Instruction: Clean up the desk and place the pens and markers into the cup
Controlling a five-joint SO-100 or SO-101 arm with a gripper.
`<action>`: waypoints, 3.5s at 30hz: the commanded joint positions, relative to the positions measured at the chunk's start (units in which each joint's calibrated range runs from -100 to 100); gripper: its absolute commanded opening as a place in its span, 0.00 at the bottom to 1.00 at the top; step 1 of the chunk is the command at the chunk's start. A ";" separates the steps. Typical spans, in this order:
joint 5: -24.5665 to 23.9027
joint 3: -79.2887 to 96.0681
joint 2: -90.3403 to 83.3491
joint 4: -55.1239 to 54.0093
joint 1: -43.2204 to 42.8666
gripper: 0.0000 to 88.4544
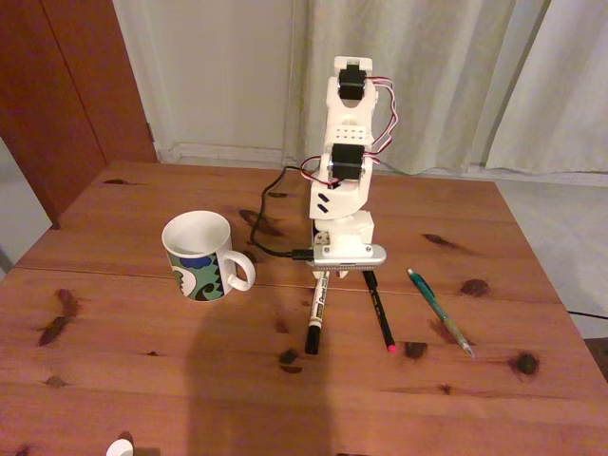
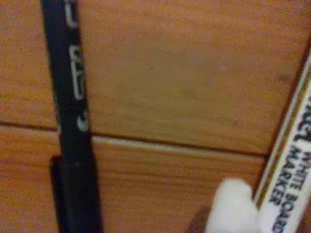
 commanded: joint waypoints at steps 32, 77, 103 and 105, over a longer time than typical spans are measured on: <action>-0.04 4.72 2.92 -17.03 1.95 0.00; -0.09 2.65 -34.23 -22.28 19.81 0.01; -7.06 -6.73 -13.88 -39.57 23.26 0.01; -7.06 -6.73 -13.88 -39.57 23.26 0.01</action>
